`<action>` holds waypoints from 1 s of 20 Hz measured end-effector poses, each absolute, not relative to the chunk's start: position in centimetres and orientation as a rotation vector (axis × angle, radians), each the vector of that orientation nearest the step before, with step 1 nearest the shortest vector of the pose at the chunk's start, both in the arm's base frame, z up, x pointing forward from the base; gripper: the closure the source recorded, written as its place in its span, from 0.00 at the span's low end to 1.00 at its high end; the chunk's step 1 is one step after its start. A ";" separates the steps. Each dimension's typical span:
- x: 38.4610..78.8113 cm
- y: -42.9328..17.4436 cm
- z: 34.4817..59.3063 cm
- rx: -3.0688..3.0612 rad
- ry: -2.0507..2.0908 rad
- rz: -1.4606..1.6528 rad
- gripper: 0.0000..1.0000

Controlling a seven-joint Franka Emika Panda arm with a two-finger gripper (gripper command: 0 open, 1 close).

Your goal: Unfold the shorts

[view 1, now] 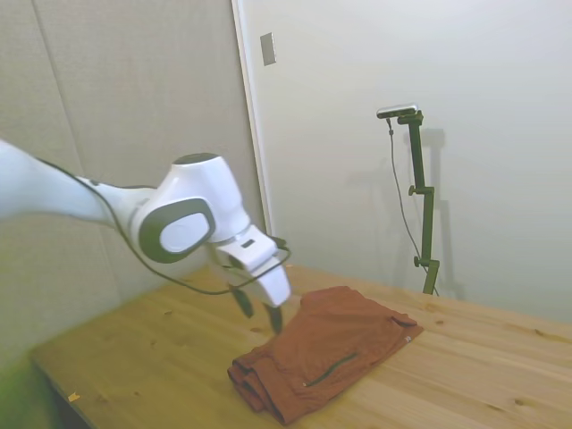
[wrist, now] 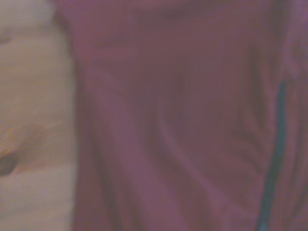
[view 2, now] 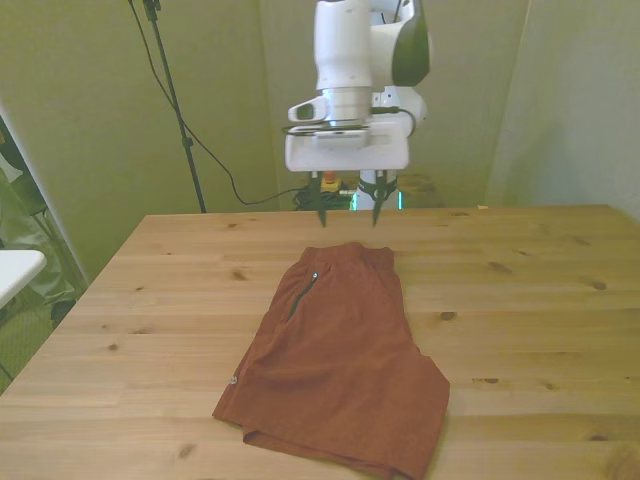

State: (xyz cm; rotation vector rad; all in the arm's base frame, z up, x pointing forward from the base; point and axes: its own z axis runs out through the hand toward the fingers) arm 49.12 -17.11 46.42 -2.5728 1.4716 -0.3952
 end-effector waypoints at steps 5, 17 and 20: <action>57.2 -23.5 44.0 -2.478 1.495 -0.383 0.00; 63.2 -26.7 39.8 -2.326 1.623 -0.576 0.00; 64.5 -27.0 38.3 -2.298 1.663 -0.570 0.00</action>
